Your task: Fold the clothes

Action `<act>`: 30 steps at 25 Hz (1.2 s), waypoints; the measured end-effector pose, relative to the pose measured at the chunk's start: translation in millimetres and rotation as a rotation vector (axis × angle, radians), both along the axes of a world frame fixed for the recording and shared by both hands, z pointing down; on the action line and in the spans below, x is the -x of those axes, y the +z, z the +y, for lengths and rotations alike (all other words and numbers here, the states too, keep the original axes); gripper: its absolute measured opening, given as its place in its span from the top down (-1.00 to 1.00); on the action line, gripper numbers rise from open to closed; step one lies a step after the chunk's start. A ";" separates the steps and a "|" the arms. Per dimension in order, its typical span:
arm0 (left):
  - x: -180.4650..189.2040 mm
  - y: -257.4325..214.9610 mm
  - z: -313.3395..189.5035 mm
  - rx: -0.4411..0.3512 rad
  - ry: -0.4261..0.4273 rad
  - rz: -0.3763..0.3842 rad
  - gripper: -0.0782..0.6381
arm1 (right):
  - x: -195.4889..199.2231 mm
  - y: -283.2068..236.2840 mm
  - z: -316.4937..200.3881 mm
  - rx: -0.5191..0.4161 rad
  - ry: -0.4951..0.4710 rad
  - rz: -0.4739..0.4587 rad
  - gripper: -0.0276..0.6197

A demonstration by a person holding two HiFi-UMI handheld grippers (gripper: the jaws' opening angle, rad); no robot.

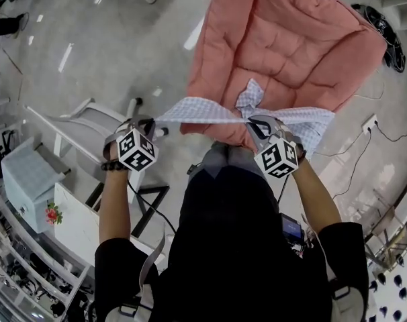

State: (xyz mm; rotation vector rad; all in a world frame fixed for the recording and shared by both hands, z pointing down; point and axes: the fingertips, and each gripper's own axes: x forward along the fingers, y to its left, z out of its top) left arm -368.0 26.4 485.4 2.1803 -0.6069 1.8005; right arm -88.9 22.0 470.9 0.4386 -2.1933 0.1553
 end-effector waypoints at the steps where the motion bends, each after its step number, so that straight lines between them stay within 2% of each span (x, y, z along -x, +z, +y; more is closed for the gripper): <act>1: 0.8 3.5 -3.3 0.003 -0.002 0.000 0.75 | 0.7 4.1 -3.2 0.003 -0.005 0.001 0.88; 4: 1.2 14.0 -27.4 -0.002 -0.002 -0.004 0.75 | 1.5 15.4 -24.8 0.002 0.001 0.004 0.88; 13: -18.8 32.4 -138.1 -0.043 0.034 -0.022 0.75 | -18.3 34.1 -116.7 -0.021 0.104 0.013 0.88; 20: -19.0 64.8 -206.2 -0.015 0.017 -0.035 0.75 | -18.8 62.6 -186.1 -0.048 0.113 0.054 0.88; 24: -17.3 91.6 -231.8 0.009 -0.024 -0.030 0.75 | -17.2 80.7 -215.5 -0.046 0.129 0.062 0.87; 30: -9.8 127.2 -247.1 0.048 0.004 -0.077 0.75 | -11.1 115.9 -228.3 0.011 0.130 0.065 0.87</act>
